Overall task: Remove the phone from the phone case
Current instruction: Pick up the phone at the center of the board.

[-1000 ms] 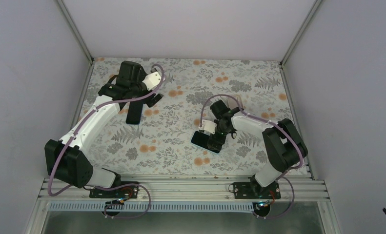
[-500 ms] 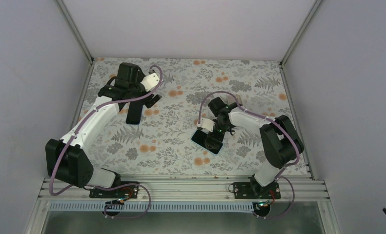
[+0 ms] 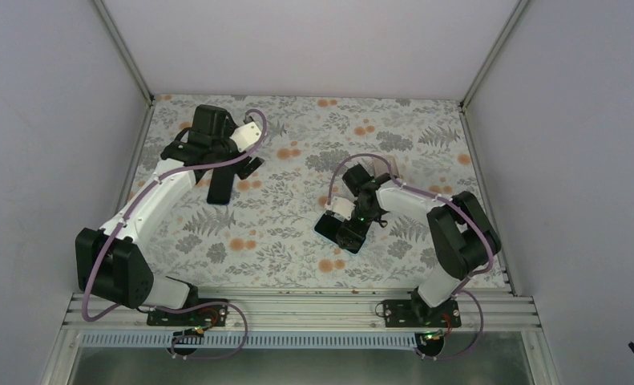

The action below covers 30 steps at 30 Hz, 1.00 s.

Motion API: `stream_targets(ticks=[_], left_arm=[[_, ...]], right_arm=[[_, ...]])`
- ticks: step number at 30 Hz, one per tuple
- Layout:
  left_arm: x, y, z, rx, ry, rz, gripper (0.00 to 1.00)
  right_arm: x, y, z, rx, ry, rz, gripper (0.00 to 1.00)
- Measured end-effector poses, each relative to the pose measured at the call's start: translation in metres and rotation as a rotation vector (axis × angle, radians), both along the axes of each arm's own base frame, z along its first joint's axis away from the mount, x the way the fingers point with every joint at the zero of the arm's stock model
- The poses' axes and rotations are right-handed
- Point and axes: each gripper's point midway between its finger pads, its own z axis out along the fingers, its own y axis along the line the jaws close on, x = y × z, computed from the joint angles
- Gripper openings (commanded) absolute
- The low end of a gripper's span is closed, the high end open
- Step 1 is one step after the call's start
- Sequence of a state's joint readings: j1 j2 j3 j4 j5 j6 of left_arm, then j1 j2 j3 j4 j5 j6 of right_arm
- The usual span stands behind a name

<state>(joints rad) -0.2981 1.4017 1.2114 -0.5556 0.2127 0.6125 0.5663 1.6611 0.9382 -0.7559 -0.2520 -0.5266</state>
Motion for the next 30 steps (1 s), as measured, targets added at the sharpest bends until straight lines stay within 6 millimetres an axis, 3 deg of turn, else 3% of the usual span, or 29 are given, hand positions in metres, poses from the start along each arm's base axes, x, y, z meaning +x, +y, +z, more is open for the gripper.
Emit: stream_targets(ticks=[11, 13, 17, 22, 26, 30], left_arm=[[0.000, 0.000, 0.000, 0.000, 0.000, 0.001, 1.00], [0.000, 0.000, 0.000, 0.000, 0.000, 0.001, 1.00], [-0.001, -0.001, -0.001, -0.002, 0.002, -0.005, 1.00], [-0.006, -0.008, -0.003, -0.026, 0.026, -0.049, 1.00], [-0.008, -0.023, -0.010, -0.067, 0.103, -0.116, 1.00], [-0.013, -0.051, -0.020, -0.148, 0.274, -0.247, 0.95]], right_arm=[[-0.002, 0.005, -0.004, -0.043, -0.060, 0.017, 0.99], [-0.001, 0.005, -0.007, -0.075, -0.102, 0.032, 0.94], [0.001, 0.003, -0.012, -0.121, -0.156, 0.039, 0.76], [0.000, 0.002, -0.013, -0.112, -0.169, 0.018, 0.68], [0.003, 0.004, -0.007, -0.086, -0.199, 0.015, 0.56], [0.007, 0.001, -0.002, -0.105, -0.236, 0.014, 0.49]])
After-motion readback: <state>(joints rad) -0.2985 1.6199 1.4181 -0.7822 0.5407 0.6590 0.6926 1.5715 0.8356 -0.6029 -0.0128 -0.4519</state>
